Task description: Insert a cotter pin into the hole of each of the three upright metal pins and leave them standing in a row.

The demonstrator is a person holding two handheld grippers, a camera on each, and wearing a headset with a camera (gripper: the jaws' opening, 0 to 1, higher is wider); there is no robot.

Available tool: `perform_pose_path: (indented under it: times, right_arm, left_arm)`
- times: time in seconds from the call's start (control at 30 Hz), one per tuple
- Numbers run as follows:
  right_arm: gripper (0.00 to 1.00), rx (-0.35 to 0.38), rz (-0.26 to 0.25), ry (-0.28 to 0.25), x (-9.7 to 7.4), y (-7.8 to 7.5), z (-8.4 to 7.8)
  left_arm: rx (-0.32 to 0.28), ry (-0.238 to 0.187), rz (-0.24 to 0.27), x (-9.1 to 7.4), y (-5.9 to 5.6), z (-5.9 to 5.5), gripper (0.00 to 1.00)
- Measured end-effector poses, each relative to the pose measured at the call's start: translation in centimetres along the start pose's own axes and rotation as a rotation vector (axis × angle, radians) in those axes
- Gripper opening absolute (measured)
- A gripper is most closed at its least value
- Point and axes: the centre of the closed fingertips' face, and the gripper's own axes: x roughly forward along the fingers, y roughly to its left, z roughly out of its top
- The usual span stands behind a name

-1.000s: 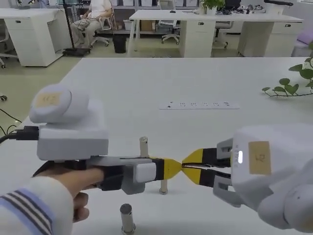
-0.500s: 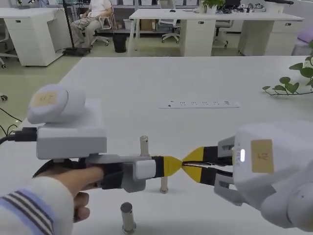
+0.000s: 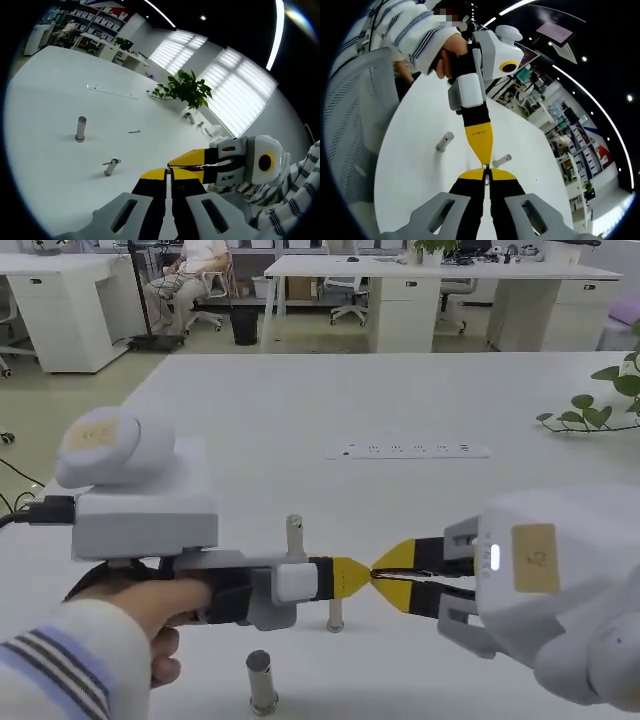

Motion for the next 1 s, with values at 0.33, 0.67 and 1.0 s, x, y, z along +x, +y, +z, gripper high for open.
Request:
perform_pose_path:
  times: [0.33,0.67,1.0]
  right_arm:
    - [0.03,0.002,0.015,-0.016,-0.2,0.0,0.1]
    - [0.22,0.049,0.03,-0.02,-0.4,-0.1,-0.7]
    - [0.23,0.283,0.167,-0.084,-1.8,0.8,-1.1]
  left_arm:
    - [-0.043,0.002,-0.005,-0.1,-0.1,0.0,0.0]
    - [-0.029,-0.005,-0.033,-0.6,-0.5,0.2,0.0]
    - [0.285,-0.028,-0.121,-1.6,-2.7,0.4,0.0]
